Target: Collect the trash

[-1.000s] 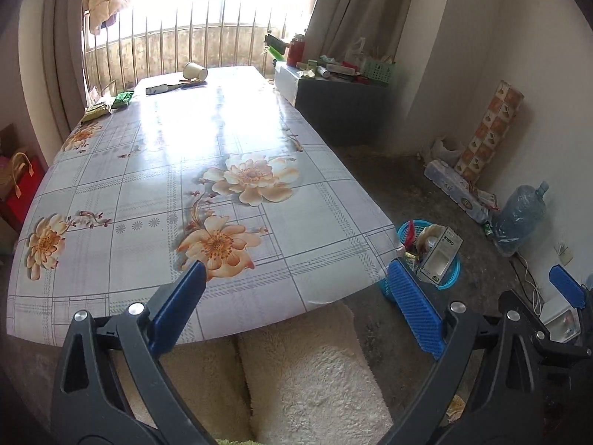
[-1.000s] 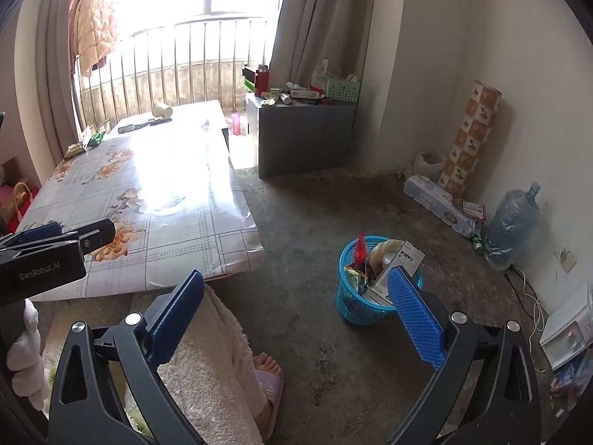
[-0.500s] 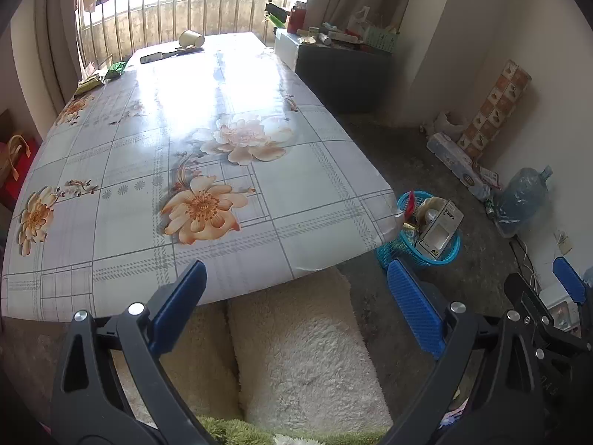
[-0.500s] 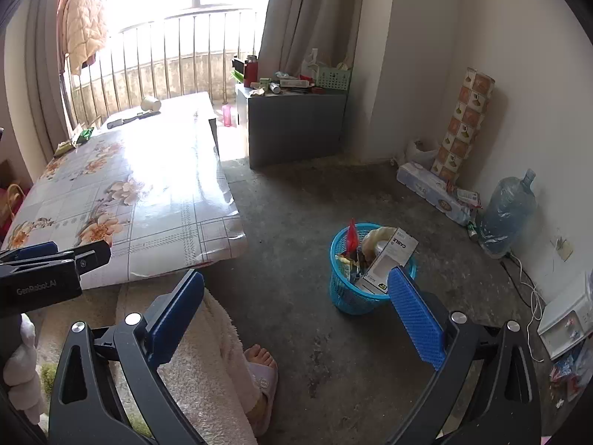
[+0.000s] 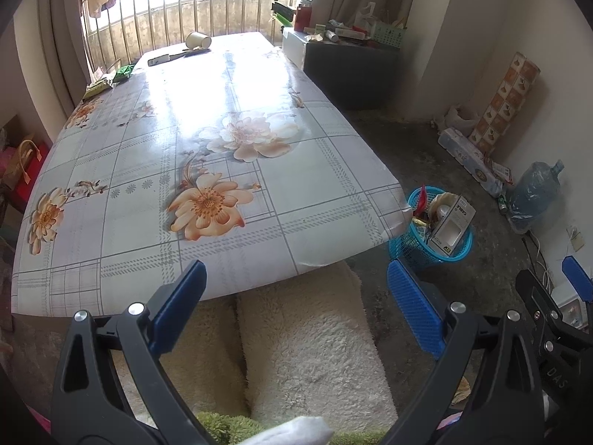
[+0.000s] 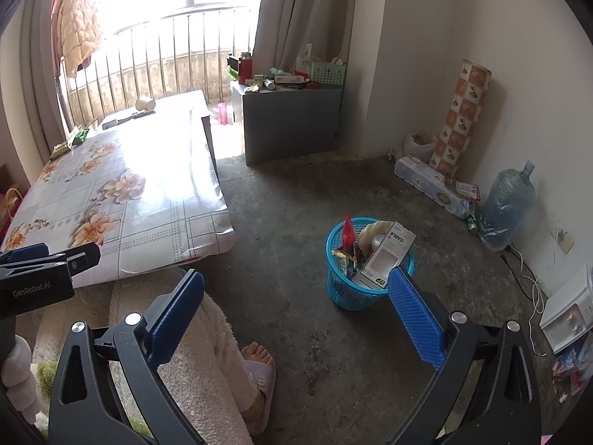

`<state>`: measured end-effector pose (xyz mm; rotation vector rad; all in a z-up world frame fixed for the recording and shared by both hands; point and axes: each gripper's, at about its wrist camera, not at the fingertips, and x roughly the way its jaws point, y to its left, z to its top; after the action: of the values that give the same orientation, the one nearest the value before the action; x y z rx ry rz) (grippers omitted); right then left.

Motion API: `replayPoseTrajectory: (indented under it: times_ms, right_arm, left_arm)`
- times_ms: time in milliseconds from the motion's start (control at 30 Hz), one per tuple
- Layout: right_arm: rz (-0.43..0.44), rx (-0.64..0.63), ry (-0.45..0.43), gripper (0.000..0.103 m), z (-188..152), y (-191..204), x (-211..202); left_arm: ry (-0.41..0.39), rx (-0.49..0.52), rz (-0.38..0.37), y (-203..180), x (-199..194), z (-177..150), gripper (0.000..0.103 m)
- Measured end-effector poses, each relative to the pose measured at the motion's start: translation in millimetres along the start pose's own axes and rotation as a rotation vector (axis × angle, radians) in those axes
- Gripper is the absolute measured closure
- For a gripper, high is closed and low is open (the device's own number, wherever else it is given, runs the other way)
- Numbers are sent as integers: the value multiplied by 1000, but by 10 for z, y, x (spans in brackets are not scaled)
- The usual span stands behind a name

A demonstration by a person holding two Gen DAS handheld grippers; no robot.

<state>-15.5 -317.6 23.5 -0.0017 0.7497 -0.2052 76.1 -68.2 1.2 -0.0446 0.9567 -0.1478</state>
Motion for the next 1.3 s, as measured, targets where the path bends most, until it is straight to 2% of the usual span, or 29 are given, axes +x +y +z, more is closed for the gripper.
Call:
replayPoseTrajectory:
  times_ms: [567,733,1000,1133,1300]
  right_arm:
    - [-6,3,3,7,-5,-62,4]
    - [-15,5,-8,7,0,-115,-40]
    - [-10,-4,-11,7,10,-126,-45]
    - [-1,-11,-9,7,12,-86,-37]
    - [12,-24,-9,7,27,-50,-42]
  left_arm:
    - [-4,29,19,-1,-12,-26,9]
    - [-19,45,54,174,-35,-14,9]
    - [-44,-24,142,690,-90,-43,9]
    - [-49,-63,160,870,-122,-79,9]
    - [-49,-64,150,893,-149,-122,9]
